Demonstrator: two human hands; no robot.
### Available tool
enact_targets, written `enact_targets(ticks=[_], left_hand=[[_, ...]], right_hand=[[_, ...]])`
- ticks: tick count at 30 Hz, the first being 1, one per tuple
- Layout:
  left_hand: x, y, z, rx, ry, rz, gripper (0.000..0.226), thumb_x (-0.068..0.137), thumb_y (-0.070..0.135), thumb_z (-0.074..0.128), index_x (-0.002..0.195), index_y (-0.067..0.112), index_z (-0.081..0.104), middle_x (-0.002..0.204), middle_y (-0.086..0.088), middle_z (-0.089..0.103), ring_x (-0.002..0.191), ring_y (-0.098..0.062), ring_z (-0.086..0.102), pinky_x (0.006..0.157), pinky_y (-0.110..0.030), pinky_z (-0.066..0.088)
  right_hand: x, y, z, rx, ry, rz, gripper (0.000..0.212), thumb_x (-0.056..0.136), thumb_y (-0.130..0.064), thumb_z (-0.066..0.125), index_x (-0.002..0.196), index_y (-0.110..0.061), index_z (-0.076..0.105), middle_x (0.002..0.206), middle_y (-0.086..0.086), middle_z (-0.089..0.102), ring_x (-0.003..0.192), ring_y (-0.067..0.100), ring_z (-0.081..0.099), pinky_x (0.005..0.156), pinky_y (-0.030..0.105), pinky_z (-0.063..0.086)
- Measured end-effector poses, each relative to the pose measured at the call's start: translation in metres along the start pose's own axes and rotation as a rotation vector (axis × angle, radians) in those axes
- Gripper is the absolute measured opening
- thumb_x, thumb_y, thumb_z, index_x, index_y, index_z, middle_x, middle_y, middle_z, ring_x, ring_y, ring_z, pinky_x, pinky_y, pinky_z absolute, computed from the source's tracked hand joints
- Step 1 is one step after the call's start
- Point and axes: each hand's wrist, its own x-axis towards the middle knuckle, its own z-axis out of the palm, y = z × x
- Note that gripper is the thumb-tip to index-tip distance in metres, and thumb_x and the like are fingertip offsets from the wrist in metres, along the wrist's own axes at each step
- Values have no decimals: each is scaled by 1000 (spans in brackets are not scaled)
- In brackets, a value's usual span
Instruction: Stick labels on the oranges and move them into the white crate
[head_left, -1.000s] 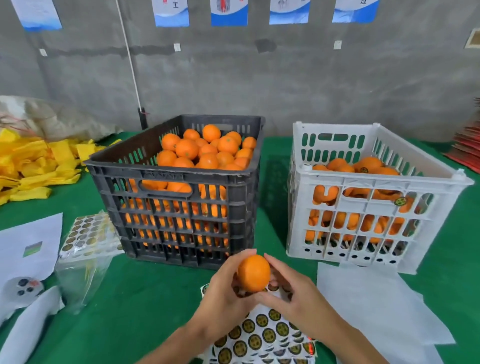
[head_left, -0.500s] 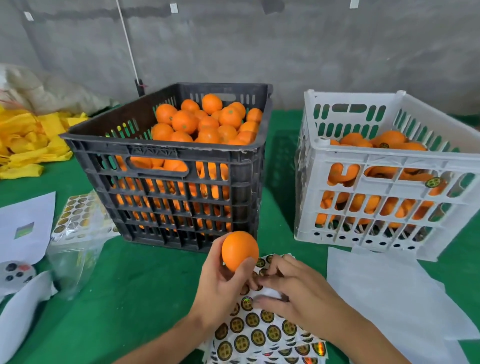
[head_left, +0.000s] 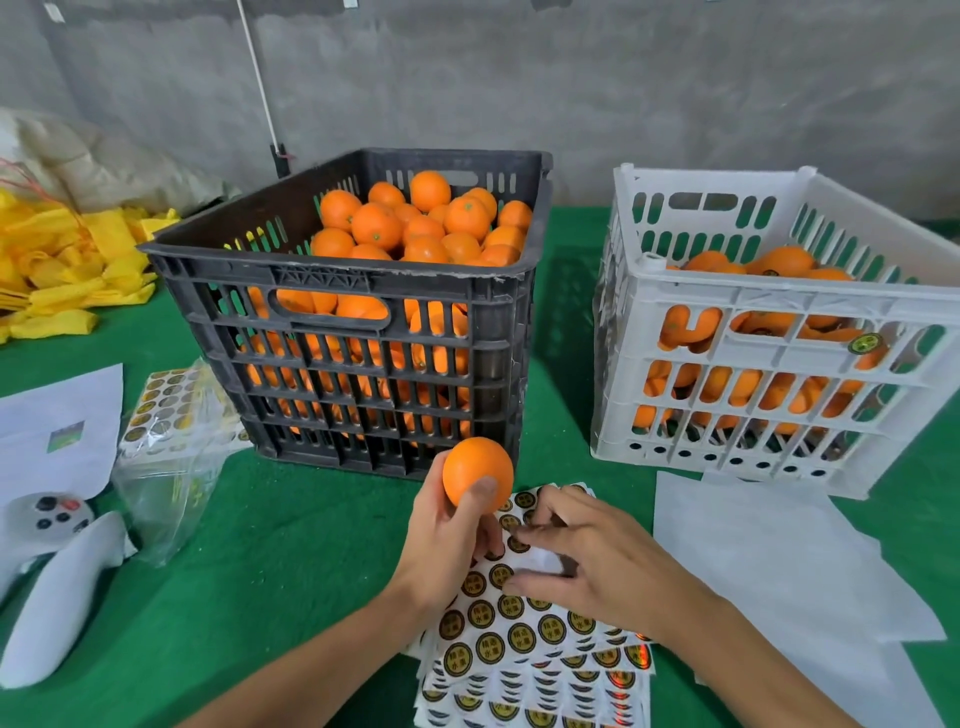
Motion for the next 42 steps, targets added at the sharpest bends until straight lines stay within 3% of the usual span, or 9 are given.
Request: enact_targets(ticks=[4, 8, 13, 18, 22, 28, 33, 38, 42], left_hand=[[-1, 3, -2, -52, 13, -48, 60, 81, 58, 60, 128, 22, 57, 71, -16, 65, 60, -25, 58, 58, -31, 45], [-1, 5, -6, -73, 6, -30, 72, 81, 56, 56, 124, -1, 56, 66, -20, 60, 57, -24, 54, 54, -29, 43], [4, 2, -6, -83, -5, -68, 72, 84, 54, 58, 130, -1, 52, 70, -17, 62, 56, -27, 53, 53, -29, 43], [8, -1, -7, -31, -22, -120, 72, 82, 59, 59, 135, 11, 50, 94, -40, 60, 56, -27, 52, 51, -30, 39], [11, 0, -9, -10, -47, -119, 75, 81, 60, 55, 122, -2, 55, 63, -20, 61, 46, -20, 47, 46, -23, 36], [8, 8, -11, -26, -116, -101, 76, 81, 59, 52, 107, -12, 58, 57, -20, 56, 44, -21, 42, 47, -26, 34], [6, 11, -10, -52, -128, -108, 78, 81, 59, 52, 108, -14, 56, 58, -12, 61, 44, -19, 45, 47, -24, 35], [6, 9, -10, -62, -126, -115, 79, 82, 59, 53, 108, -15, 56, 61, -16, 59, 50, -26, 44, 47, -27, 35], [9, 7, -9, -38, -127, -113, 77, 83, 58, 53, 108, -15, 56, 61, -6, 65, 44, -18, 49, 45, -21, 36]], right_hand=[[0, 0, 2, 45, 13, -28, 67, 91, -73, 52, 122, -19, 75, 101, -14, 44, 95, 2, 41, 79, 26, 41], [0, -1, 6, 118, 87, -31, 46, 95, -56, 62, 115, -18, 79, 93, -10, 46, 88, 5, 45, 74, 29, 42], [4, 1, 10, 275, 131, 49, 37, 94, -50, 67, 116, -22, 79, 88, -17, 45, 82, 7, 49, 67, 18, 39], [7, 5, 13, 340, 91, 102, 34, 94, -47, 69, 119, -26, 77, 92, -16, 46, 90, 5, 51, 74, 19, 45], [7, 6, 16, 302, 28, 164, 56, 91, -58, 66, 140, -29, 61, 101, -24, 44, 95, -1, 49, 77, 13, 41], [9, 3, 17, 139, 28, 232, 60, 91, -64, 59, 143, -32, 57, 102, -20, 38, 88, 2, 44, 84, 29, 39], [11, 1, 17, 106, 89, 247, 44, 93, -61, 60, 131, -40, 67, 119, -18, 46, 110, 7, 36, 88, 31, 25], [7, -1, 24, 162, 228, 191, 41, 92, -54, 66, 125, -30, 73, 118, -15, 61, 110, 10, 49, 100, 35, 35], [1, -8, 23, 45, 369, 9, 20, 94, -36, 72, 109, -25, 80, 108, -15, 69, 98, 12, 57, 91, 36, 44]])
